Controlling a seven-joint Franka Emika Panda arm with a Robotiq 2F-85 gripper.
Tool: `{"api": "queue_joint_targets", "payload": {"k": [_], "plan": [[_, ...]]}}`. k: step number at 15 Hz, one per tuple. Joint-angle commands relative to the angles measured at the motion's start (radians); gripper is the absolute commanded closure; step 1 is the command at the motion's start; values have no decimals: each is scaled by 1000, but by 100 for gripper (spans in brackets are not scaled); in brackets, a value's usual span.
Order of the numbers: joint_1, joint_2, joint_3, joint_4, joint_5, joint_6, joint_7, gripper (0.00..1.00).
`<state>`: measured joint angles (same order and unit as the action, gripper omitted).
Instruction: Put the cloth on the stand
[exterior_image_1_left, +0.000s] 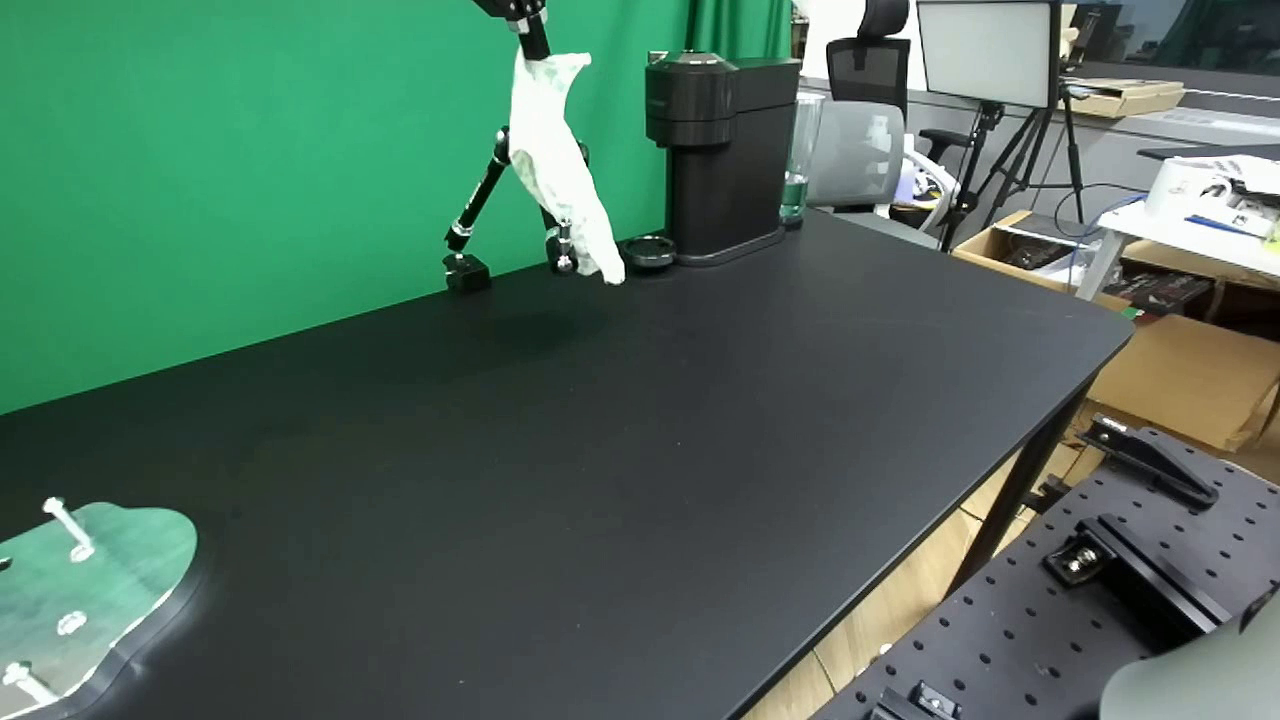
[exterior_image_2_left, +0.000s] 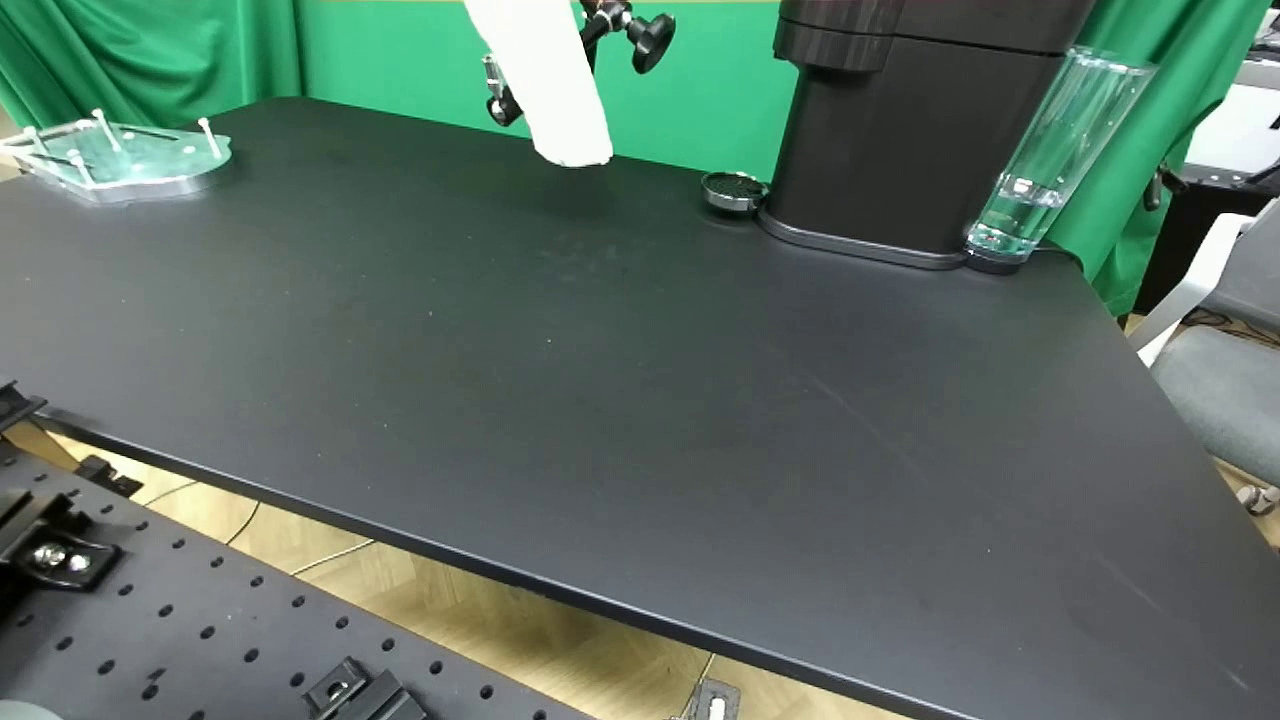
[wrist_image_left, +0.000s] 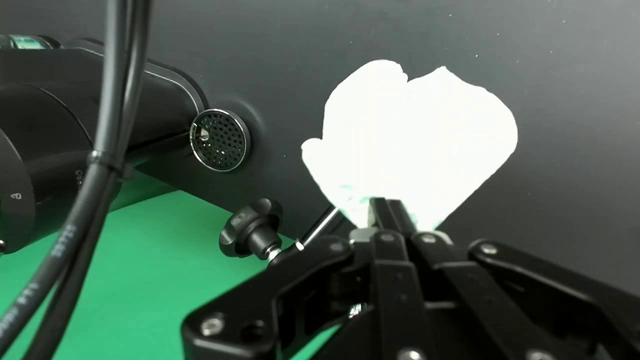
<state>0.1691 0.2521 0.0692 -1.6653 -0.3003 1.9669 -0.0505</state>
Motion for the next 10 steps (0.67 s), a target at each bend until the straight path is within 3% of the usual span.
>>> {"api": "queue_joint_targets", "payload": {"k": [1, 10], "plan": [[10, 58, 3, 69, -29, -57, 48, 100], [28, 197, 0, 63, -22, -41, 96, 100]]}}
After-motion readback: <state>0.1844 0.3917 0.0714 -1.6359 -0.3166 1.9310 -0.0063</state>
